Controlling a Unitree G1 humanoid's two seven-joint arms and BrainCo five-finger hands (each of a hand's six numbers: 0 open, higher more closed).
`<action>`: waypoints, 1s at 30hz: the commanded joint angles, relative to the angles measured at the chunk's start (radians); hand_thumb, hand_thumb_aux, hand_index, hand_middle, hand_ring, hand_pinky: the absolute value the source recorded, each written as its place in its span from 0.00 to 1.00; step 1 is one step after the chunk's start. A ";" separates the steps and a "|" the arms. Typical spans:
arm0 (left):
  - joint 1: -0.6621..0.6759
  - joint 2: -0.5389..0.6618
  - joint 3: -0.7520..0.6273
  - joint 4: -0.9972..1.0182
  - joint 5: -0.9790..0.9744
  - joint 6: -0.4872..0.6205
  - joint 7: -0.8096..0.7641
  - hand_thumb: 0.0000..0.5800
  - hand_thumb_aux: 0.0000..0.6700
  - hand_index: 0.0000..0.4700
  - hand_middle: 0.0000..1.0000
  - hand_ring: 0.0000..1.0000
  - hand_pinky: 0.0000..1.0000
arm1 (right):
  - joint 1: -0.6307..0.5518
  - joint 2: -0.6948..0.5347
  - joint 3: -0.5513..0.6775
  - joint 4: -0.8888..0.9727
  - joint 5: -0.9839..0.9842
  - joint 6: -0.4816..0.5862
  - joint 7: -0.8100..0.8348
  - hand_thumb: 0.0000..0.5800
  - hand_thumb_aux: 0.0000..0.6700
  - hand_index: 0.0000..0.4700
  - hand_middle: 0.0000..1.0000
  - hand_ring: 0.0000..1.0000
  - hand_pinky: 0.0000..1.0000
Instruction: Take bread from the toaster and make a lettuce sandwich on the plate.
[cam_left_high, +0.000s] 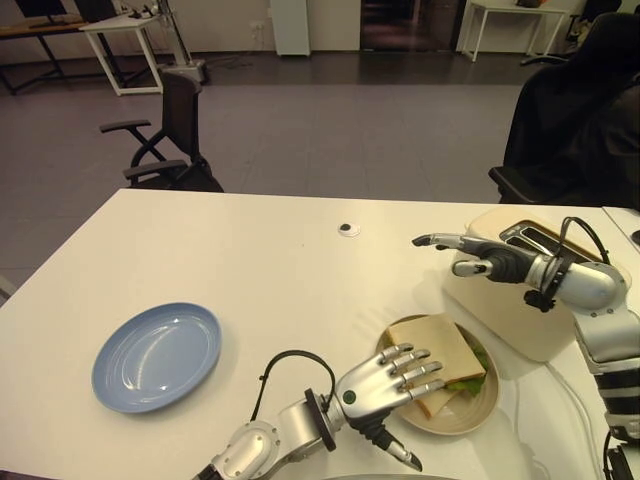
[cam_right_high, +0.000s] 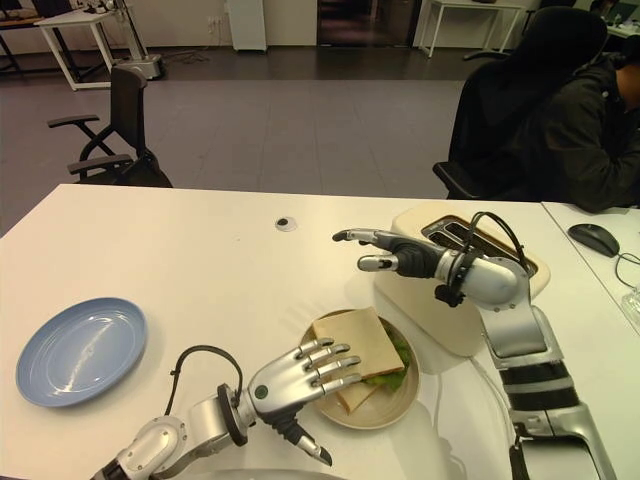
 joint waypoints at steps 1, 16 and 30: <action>0.106 0.064 0.165 -0.242 -0.339 -0.030 -0.049 0.08 0.04 0.04 0.42 0.42 0.42 | 0.205 -0.152 -0.229 -0.101 0.172 -0.058 0.163 0.76 0.51 0.51 0.87 0.87 0.87; 0.234 0.209 0.003 -0.033 -0.617 -0.037 -0.611 1.00 1.00 1.00 1.00 1.00 1.00 | 0.609 -0.241 -0.029 0.106 -0.165 -0.327 0.461 1.00 1.00 1.00 1.00 1.00 1.00; -0.349 -0.068 0.138 0.629 -0.369 0.124 -0.154 1.00 1.00 1.00 1.00 1.00 1.00 | 0.056 0.263 0.204 0.532 -0.467 -0.192 -0.283 1.00 1.00 1.00 1.00 1.00 1.00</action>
